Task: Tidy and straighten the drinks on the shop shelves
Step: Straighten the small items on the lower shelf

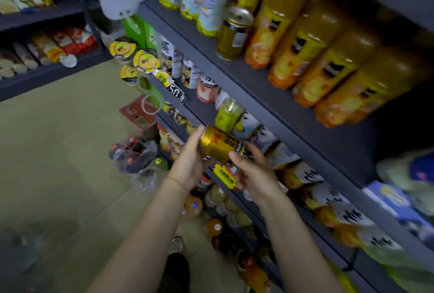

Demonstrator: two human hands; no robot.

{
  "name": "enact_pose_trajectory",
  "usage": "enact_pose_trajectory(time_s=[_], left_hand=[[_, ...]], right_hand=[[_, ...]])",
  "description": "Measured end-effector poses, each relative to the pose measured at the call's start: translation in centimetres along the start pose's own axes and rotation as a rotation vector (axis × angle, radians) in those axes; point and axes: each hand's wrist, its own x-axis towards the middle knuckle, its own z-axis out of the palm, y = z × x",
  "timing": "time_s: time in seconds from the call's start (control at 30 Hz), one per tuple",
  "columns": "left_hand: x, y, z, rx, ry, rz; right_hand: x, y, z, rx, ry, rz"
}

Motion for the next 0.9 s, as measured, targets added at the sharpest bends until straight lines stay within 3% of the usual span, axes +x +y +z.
enact_pose_trajectory(time_s=[0.3, 0.6, 0.9], left_hand=[[-17.0, -9.8, 15.0, 0.483, -0.234, 0.126], [-37.2, -17.6, 33.4, 0.395, -0.542, 0.227], [-45.2, -21.5, 48.5, 0.353, -0.837, 0.373]], right_hand=[[-23.2, 0.5, -13.8, 0.125, 0.305, -0.265], [-47.5, -2.8, -26.8, 0.158, 0.477, -0.583], [-59.6, -7.5, -36.6, 0.080, 0.686, -0.860]])
